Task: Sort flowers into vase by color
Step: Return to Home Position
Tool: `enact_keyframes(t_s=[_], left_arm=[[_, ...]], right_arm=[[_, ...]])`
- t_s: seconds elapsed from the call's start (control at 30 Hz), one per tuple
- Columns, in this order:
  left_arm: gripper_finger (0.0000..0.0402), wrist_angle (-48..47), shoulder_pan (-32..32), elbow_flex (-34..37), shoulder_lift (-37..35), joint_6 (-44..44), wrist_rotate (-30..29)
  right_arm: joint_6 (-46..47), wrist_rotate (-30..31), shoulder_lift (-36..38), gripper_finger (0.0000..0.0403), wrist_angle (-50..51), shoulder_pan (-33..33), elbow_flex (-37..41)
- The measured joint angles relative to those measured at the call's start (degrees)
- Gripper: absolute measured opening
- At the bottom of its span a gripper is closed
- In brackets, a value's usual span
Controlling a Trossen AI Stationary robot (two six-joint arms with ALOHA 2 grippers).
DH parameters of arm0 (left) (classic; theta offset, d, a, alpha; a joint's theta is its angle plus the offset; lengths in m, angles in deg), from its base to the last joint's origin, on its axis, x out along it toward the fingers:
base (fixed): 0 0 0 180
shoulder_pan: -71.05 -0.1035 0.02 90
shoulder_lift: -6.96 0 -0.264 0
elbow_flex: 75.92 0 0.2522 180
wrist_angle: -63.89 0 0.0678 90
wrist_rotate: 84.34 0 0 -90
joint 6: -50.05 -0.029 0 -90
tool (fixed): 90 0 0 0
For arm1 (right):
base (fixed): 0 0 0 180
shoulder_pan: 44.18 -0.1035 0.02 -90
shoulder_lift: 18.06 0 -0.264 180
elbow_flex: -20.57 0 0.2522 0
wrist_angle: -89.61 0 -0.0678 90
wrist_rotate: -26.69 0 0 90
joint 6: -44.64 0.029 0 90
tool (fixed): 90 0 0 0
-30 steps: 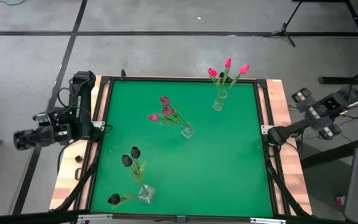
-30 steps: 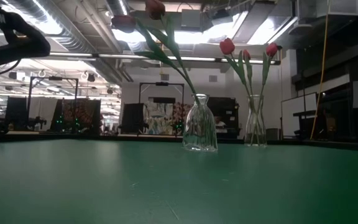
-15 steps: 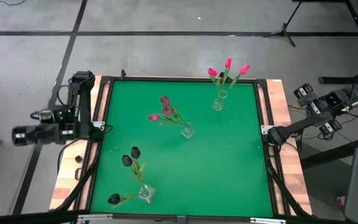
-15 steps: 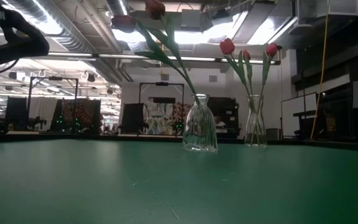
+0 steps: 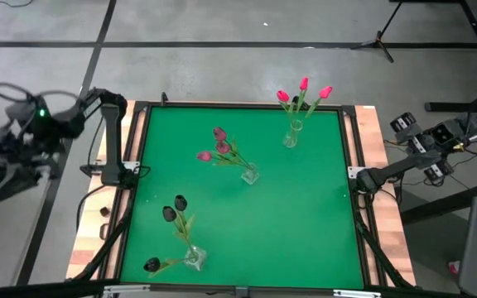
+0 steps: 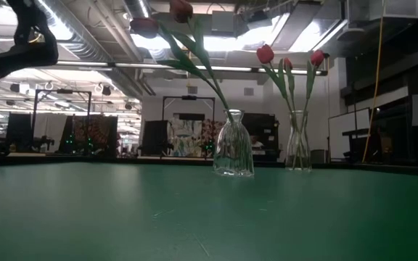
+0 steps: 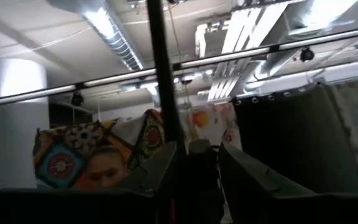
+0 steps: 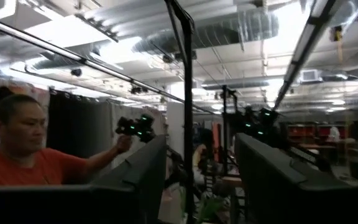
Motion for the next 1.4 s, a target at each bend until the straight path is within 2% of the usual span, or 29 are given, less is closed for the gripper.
enact_keyframes(t_s=[0.13, 0.3, 0.43, 0.5, 0.57, 0.7, 0.83, 1.0, 1.1, 1.13, 1.23, 1.33, 1.4], left_arm=[[0.0118, -8.73, -0.12, -5.62, -0.17, 0.58, -1.56], [0.0118, -16.25, 0.60, -7.60, -0.17, 0.14, -5.31], [0.0118, -17.09, 0.26, -6.24, -0.28, 3.33, -15.43], [0.0118, -15.83, 0.17, -3.58, -0.26, 3.64, -17.72], [0.0118, -10.29, -0.06, 0.49, -0.18, 3.00, -17.32], [0.0118, 7.23, -0.11, 12.59, -0.25, 2.45, -15.05], [0.0118, 25.09, 0.00, 26.62, -0.08, 2.29, -17.78], [0.0118, 44.07, 0.42, 40.04, -0.24, 0.08, -18.85], [0.0118, 56.78, -0.88, 47.83, 1.12, -0.59, -12.53], [0.0118, 59.40, -1.52, 49.04, 1.90, -2.37, -10.55], [0.0118, 62.53, -5.06, 49.25, 6.57, -3.97, -9.86], [0.0118, 64.00, -9.22, 45.62, 14.75, -4.42, -8.78], [0.0118, 69.49, -12.35, 44.05, 20.83, -5.04, -8.56]], right_arm=[[1.19, -1.38, 0.02, 0.0189, 0.98, -0.01, -0.38], [1.23, 0.24, 0.02, 0.0189, 1.42, -0.02, -1.03], [1.17, 1.06, 0.02, 0.0189, 2.11, -0.02, -0.89], [1.31, 0.10, 0.02, 0.0189, 1.82, -0.02, -0.34], [1.45, -0.13, 0.02, 0.0189, 2.44, 0.00, 0.13], [1.53, -0.70, 0.02, 0.0189, 1.99, -0.01, 0.06], [1.53, -1.01, 0.02, 0.0189, 2.08, 0.00, 0.08], [1.49, -1.78, 0.02, 0.0189, 1.68, 0.00, 0.97], [1.63, -2.13, 0.02, 0.0189, 2.15, 0.00, 1.37], [1.85, -2.17, 0.02, 0.0189, 2.01, 0.00, 1.49], [3.11, -2.62, 0.02, 0.0189, 2.02, 0.00, 1.64], [4.88, -5.66, 0.02, 0.0189, 1.77, 0.00, 1.60], [5.25, -7.73, 0.02, 0.0189, 1.80, 0.04, 1.61]])
